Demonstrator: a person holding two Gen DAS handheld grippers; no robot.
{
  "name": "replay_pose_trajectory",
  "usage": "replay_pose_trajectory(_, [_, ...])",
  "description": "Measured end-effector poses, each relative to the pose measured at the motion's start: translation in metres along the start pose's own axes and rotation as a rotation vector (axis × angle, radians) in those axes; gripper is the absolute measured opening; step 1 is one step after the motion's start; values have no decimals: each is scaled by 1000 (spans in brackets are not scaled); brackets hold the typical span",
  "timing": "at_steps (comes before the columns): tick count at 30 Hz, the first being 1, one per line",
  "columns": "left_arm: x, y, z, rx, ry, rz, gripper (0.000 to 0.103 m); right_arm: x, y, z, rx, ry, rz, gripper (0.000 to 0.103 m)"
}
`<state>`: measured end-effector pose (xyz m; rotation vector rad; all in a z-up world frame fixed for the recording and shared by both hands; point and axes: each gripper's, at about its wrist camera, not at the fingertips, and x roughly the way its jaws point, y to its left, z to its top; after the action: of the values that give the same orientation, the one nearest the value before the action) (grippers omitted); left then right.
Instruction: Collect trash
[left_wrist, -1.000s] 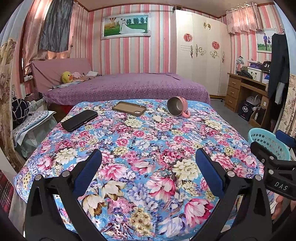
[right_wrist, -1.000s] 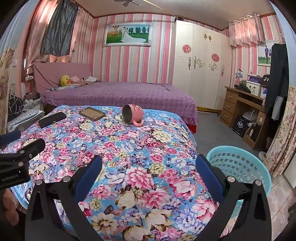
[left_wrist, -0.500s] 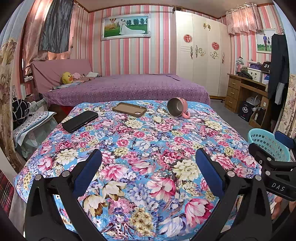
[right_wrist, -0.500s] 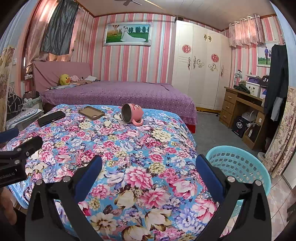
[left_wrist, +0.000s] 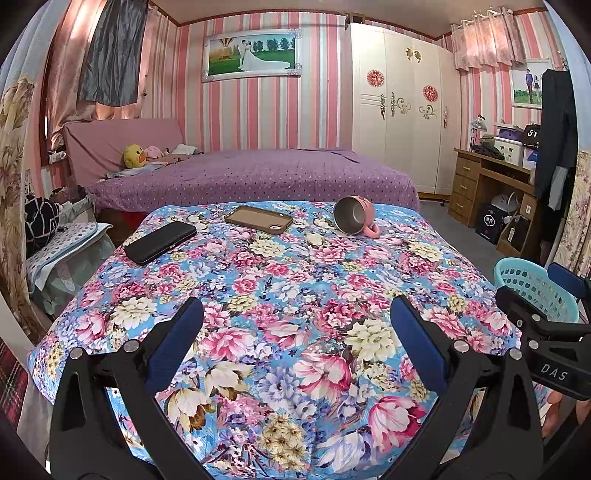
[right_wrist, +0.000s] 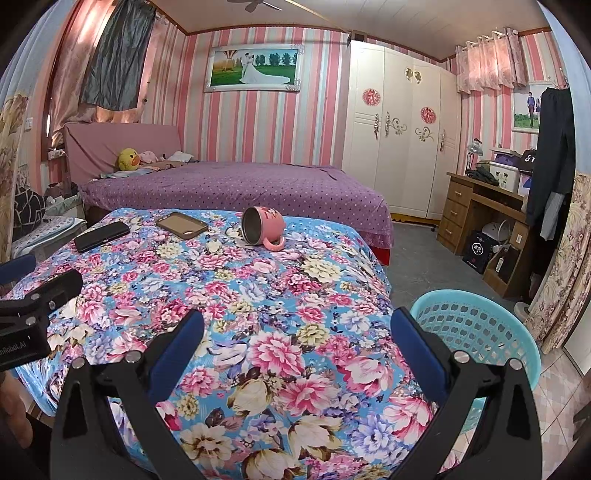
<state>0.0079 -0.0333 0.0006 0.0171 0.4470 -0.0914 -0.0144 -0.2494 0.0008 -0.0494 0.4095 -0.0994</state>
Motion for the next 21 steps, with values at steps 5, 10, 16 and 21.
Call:
replay_pose_trajectory(5, [1, 0, 0, -1, 0, 1, 98, 0, 0, 0, 1, -1, 0, 99])
replay_pose_trajectory(10, [1, 0, 0, -1, 1, 2, 98, 0, 0, 0, 0, 0, 0, 99])
replay_pose_trajectory(16, [2, 0, 0, -2, -2, 2, 98, 0, 0, 0, 0, -1, -1, 99])
replay_pose_trajectory(21, [2, 1, 0, -1, -6, 5, 98, 0, 0, 0, 0, -3, -2, 99])
